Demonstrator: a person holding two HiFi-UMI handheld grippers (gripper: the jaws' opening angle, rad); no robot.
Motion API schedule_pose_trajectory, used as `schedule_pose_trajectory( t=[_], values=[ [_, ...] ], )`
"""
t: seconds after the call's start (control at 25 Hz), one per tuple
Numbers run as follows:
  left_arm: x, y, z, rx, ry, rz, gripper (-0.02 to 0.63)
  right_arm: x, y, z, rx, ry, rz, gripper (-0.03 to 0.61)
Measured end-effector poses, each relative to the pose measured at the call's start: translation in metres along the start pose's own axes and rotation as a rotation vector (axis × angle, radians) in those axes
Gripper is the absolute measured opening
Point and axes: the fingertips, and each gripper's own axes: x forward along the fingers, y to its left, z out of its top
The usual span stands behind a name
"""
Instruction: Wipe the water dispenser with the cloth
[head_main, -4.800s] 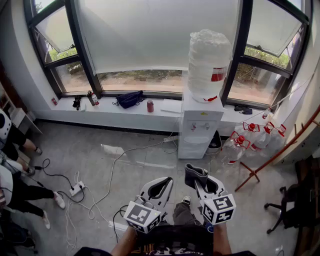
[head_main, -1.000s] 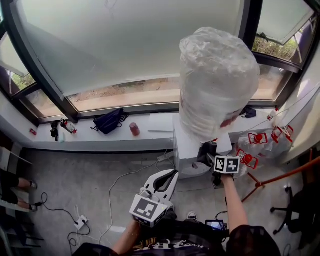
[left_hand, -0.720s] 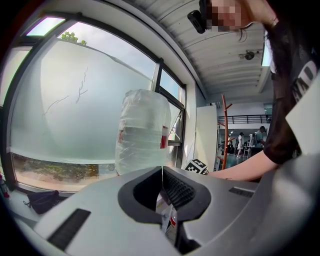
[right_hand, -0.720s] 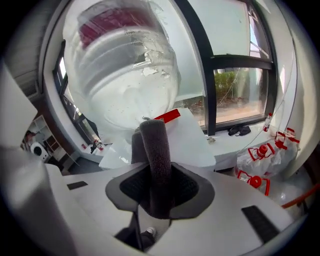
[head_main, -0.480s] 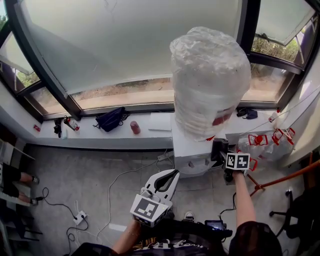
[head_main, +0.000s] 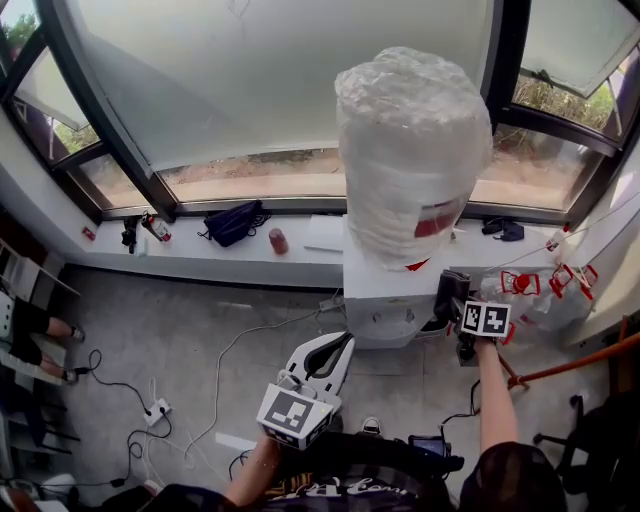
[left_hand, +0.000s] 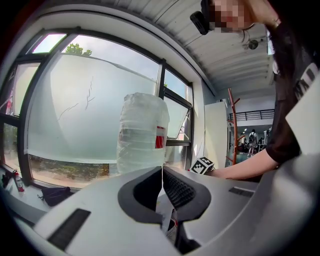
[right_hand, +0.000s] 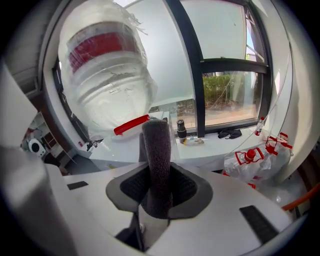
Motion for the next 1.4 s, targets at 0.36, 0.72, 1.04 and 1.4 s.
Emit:
schedule_pose_trajectory(
  t=[0.36, 0.72, 1.04, 1.4],
  values=[
    [-0.021, -0.023, -0.012, -0.005, -0.006, 0.125, 0.02, -0.012, 0.055, -0.038, -0.262, 0.03, 0.137, 0.115],
    [-0.053, -0.038, -0.027, 0.035, 0.017, 0.199, 0.02, 0.016, 0.163, -0.078, -0.417, 0.036, 0.337, 0.115],
    [-0.066, -0.033, -0.04, 0.06, 0.048, 0.227, 0.021, 0.05, 0.226, -0.104, -0.462, 0.029, 0.41, 0.115],
    [-0.05, -0.02, -0.065, 0.095, 0.033, 0.126, 0.02, 0.081, 0.212, -0.108, -0.432, -0.008, 0.319, 0.115]
  ],
)
